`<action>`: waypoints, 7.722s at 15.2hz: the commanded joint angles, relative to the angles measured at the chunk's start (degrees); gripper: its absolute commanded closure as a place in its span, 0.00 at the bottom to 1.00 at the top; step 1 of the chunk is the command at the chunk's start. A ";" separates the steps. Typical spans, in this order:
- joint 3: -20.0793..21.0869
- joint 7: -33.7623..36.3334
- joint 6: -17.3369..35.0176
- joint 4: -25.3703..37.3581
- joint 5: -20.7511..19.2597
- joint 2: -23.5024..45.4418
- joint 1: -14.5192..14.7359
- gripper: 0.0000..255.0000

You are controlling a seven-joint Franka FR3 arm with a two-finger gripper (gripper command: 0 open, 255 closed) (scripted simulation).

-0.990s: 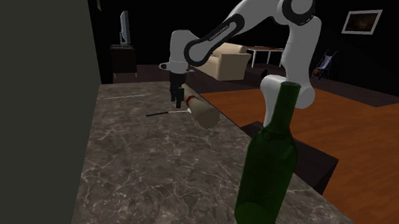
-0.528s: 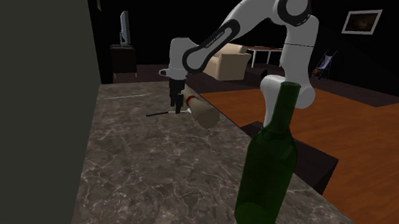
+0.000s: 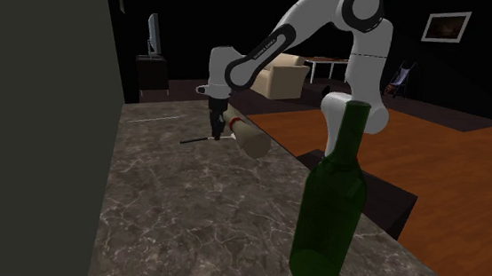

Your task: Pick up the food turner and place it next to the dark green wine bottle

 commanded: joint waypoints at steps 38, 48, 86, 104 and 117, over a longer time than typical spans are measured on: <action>2.85 5.69 -23.90 13.63 -6.61 -11.70 -0.58 1.00; 3.61 6.02 -31.63 20.53 -6.68 -12.60 -0.37 1.00; 4.89 6.76 -59.68 53.79 -3.73 -6.78 1.62 1.00; 25.56 35.51 -59.26 40.02 -3.96 -19.55 9.50 1.00; 39.05 54.51 -59.29 44.15 -0.51 -15.10 14.87 1.00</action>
